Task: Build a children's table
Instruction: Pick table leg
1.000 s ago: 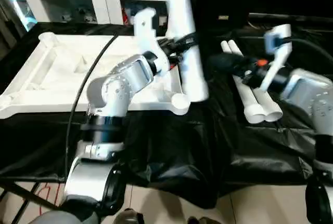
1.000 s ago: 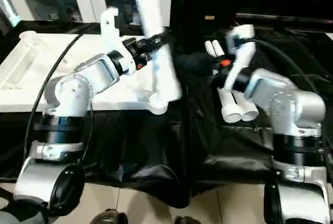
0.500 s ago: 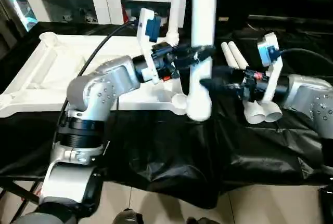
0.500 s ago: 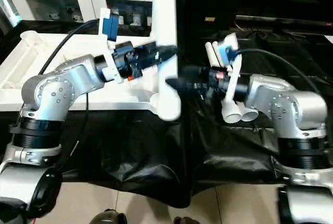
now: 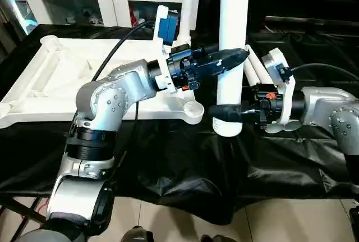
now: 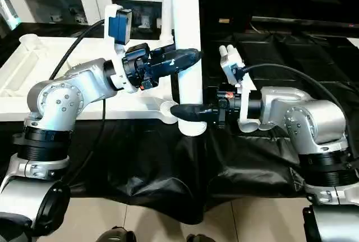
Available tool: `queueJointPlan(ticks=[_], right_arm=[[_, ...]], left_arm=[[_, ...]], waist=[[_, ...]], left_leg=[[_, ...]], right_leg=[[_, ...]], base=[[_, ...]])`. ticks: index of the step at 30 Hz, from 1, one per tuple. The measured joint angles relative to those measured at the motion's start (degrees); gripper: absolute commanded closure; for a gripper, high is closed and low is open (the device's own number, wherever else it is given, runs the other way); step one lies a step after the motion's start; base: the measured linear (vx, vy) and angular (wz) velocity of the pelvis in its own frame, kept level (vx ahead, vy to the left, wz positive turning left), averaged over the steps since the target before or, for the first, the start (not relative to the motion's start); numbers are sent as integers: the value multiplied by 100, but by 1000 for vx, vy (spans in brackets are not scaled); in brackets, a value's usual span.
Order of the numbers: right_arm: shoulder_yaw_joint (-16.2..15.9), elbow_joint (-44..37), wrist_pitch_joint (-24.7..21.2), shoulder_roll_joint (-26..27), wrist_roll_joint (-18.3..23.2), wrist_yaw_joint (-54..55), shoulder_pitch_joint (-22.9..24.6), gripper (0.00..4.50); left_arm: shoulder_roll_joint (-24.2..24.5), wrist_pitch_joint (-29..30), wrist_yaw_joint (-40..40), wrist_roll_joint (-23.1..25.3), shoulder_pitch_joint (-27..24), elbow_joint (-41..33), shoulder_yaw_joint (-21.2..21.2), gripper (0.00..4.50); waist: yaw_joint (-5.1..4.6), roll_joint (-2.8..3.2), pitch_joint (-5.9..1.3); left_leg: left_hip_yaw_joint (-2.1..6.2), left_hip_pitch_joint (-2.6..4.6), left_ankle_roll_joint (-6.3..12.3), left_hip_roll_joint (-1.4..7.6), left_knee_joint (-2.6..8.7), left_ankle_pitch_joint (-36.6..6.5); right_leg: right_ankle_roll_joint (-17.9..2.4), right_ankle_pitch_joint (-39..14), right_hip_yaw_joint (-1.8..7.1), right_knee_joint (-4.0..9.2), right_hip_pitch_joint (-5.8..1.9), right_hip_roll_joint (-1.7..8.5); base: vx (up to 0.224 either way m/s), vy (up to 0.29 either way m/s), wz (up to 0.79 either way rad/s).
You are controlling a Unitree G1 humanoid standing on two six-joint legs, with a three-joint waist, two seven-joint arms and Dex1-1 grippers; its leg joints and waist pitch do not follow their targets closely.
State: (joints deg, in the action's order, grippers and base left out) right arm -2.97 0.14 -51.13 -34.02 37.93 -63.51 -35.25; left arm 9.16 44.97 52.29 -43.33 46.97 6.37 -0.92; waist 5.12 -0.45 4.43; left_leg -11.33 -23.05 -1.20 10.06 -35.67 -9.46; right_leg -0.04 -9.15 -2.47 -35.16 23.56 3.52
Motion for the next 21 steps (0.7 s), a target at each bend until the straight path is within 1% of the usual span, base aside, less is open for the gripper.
queueJointPlan(ticks=[3, 6, 9, 11, 12, 13, 16, 17, 19, 20, 21], right_arm=[[1, 0, 1, 27, 0, 3, 0, 113], [1, 0, 2, 87, 16, 9, 0, 131], [4, 2, 3, 165, 25, 71, 0, 166], [4, 2, 2, 189, 27, 86, -1, 174], [5, 8, -2, 214, 26, 159, -7, 193], [11, 15, -4, 250, 26, 213, -7, 193], [36, 27, 2, 396, 19, 426, -23, 213], [36, 28, 4, 419, 12, 484, -25, 215], [69, 32, -6, 506, -18, 696, -43, 222], [122, 57, -21, 637, -29, 878, -65, 222], [141, 77, -52, 734, -32, 1047, -83, 231]], left_arm=[[3, -4, 0, 9, 0, 0, 0, 260], [23, -19, 0, 29, 0, 0, -12, 260], [50, -33, -1, 37, 0, 2, -24, 260], [63, -42, -5, 51, 0, 5, -30, 260], [68, -60, -21, 84, 0, 16, -37, 260], [69, -70, -29, 104, -1, 21, -40, 260], [63, -112, -118, 200, -1, 27, -49, 261], [59, -118, -153, 225, -1, 34, -48, 226], [-2, -113, -314, 248, 0, 127, -91, 188], [-95, -117, -474, 250, 9, 195, -167, 188], [-161, -121, -621, 254, 31, 243, -187, 180]], waist=[[1, 0, 0], [1, 0, 0], [0, 0, 0], [1, -1, -1], [0, -1, -1], [0, -1, -1], [0, -2, -1], [-1, -2, -1], [1, -5, -3], [-2, -8, -5], [1, -11, -4]], left_leg=[[0, 0, 0, 0, 0, 0], [0, 0, 0, 0, 0, 0], [0, 0, 0, 0, 0, 0], [0, 0, 0, 0, 0, 0], [0, 0, 0, 0, 0, 0], [0, 0, 0, 0, 0, 0], [0, 0, 0, 0, 0, 0], [0, 0, 0, 0, 0, 0], [0, 0, 0, 0, 0, 0], [0, 1, -1, 0, 0, 1], [0, 0, -2, 0, 0, 1]], right_leg=[[-1, 0, -1, 0, 0, 0], [-2, 1, -1, -1, 0, 0], [-1, 1, 0, -1, 0, 0], [-1, 1, 0, -1, 0, 0], [-1, 1, 0, -1, 0, 0], [-1, 1, 0, -1, 0, 0], [-2, 1, -1, -2, 0, 0], [-2, 1, 0, -2, 0, 0], [-4, 2, 0, -2, -1, 0], [-5, 3, 0, -4, 0, 0], [-5, 3, -1, -3, 0, 0]], base=[[0, 0, 0], [0, 0, 0], [0, 0, 0], [0, 0, 0], [0, 0, 0], [0, 0, 0], [0, 0, 0], [0, 0, 0], [0, 0, 0], [0, 0, 0], [0, 0, 0]])
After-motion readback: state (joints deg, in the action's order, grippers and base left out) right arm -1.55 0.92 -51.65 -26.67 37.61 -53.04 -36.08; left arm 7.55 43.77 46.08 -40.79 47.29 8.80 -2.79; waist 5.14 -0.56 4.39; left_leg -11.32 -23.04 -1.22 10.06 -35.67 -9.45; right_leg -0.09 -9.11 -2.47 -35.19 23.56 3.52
